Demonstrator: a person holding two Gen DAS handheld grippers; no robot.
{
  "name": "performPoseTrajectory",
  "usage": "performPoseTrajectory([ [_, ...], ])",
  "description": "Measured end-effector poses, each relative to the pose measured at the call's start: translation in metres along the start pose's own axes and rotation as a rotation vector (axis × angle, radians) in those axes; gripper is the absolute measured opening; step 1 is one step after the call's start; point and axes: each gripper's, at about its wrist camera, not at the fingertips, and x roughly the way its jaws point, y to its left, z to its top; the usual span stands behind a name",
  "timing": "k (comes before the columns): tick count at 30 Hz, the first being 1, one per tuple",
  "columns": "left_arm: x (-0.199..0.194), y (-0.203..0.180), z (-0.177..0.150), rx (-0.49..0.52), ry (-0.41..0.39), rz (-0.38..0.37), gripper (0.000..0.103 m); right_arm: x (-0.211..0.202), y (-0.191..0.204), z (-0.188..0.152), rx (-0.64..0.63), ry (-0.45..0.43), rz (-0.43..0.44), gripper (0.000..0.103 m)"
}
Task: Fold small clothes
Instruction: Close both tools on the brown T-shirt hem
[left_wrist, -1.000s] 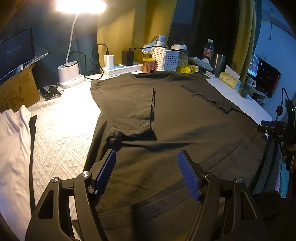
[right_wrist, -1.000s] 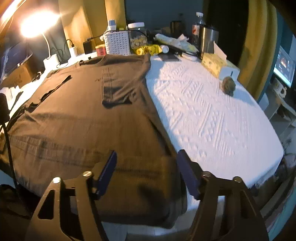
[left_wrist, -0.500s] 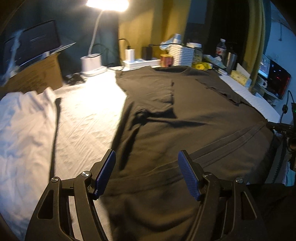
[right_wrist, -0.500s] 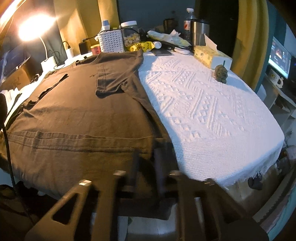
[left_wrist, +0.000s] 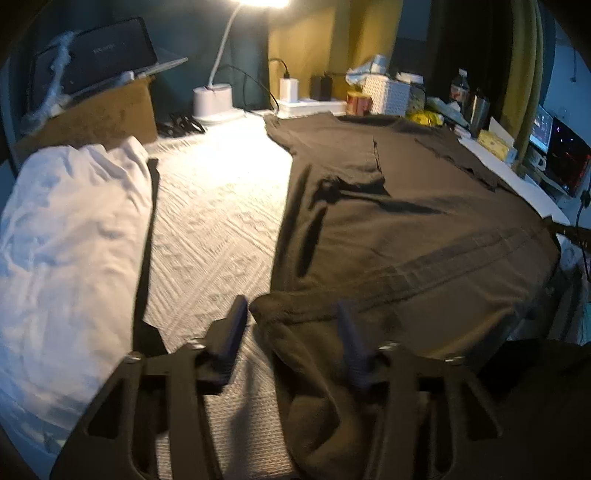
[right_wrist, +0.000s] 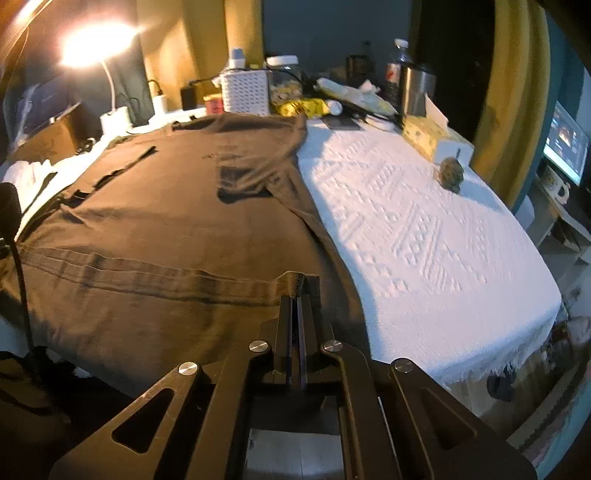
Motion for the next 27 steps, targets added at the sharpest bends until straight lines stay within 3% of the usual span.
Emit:
performPoseTrajectory([
  [2, 0.003, -0.001, -0.003, 0.010, 0.014, -0.001, 0.018, -0.005, 0.003, 0.002, -0.002, -0.012, 0.009, 0.003],
  [5, 0.002, -0.005, -0.003, 0.033, 0.010, 0.032, 0.003, -0.008, 0.002, 0.003, 0.007, -0.024, 0.022, 0.003],
  [14, -0.029, -0.026, 0.014, 0.107, -0.110, -0.005, 0.002, -0.015, -0.001, 0.004, 0.027, -0.041, 0.032, 0.003],
  [19, -0.045, -0.019, 0.027, 0.083, -0.182, 0.014, 0.002, -0.019, 0.000, 0.006, 0.023, -0.052, 0.031, 0.003],
  [26, -0.036, -0.005, 0.026, 0.041, -0.170, 0.049, 0.002, 0.004, -0.007, 0.003, 0.054, 0.010, 0.012, 0.005],
  [27, -0.035, -0.004, 0.026, 0.038, -0.167, 0.047, 0.002, 0.007, -0.007, 0.002, 0.056, 0.026, 0.011, 0.013],
])
